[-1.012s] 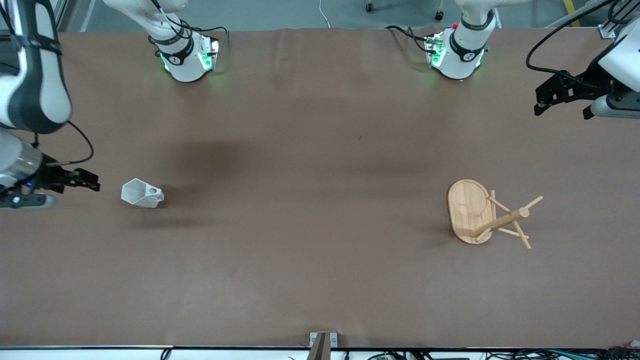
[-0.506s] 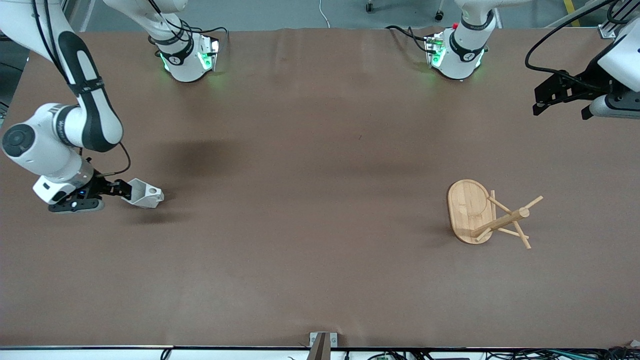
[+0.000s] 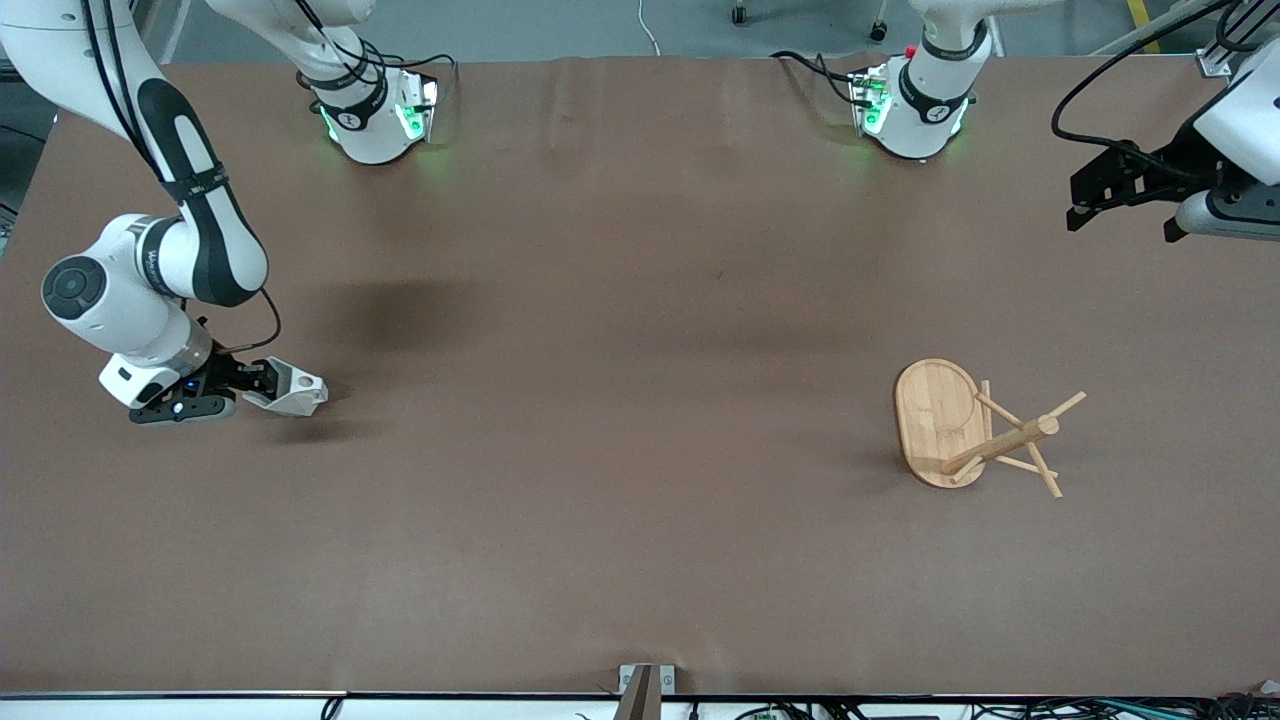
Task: Hang cup on rack
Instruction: 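Reach the right gripper down to the white cup and grasp it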
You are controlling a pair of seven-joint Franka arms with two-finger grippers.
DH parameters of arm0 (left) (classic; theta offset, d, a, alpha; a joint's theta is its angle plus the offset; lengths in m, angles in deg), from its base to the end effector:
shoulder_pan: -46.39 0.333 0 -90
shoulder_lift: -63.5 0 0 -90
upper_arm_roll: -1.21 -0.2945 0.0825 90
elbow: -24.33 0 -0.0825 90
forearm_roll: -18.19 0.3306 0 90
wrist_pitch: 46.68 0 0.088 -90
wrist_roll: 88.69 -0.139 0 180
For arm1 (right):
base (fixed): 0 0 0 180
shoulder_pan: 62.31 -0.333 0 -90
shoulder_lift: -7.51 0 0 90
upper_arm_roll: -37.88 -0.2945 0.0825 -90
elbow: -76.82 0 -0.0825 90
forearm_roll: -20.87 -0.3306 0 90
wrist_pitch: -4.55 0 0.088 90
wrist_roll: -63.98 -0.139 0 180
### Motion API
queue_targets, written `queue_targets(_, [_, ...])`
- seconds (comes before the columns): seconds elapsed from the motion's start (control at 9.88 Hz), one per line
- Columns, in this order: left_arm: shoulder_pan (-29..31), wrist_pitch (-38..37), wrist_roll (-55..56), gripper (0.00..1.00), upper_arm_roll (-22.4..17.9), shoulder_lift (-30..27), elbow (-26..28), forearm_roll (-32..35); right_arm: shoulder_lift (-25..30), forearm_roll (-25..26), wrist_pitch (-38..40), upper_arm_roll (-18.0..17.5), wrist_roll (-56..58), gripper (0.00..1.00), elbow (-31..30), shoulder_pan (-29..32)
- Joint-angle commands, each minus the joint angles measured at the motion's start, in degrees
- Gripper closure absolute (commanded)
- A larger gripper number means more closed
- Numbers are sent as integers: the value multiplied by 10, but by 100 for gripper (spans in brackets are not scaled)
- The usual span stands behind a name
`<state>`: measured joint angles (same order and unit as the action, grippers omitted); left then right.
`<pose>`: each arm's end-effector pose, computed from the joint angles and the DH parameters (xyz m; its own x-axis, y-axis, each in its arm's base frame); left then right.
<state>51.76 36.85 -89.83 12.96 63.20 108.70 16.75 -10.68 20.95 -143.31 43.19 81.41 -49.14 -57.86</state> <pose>0.4845 -0.0582 0.6043 0.9910 -0.1337 -0.0090 -0.1334 -0.9908 0.0241 0.5200 -0.0899 0.2351 0.9885 0.1412 0.0540 0.1387 -0.9892 0.0481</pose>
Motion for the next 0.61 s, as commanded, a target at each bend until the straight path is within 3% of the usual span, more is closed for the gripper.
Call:
queue_targets(0.0, [0, 25, -10, 0, 1, 21, 10, -7, 0, -3, -7, -1, 8, 64, -10, 4])
queue_targets(0.3, [-4, 43, -8, 0, 1, 29, 11, -8, -5, -26, -7, 0, 7, 99, -9, 5])
queue_targets(0.51, [-14, 43, 0, 0, 2, 32, 11, -8, -5, -28, -2, -1, 3, 100, -7, 0])
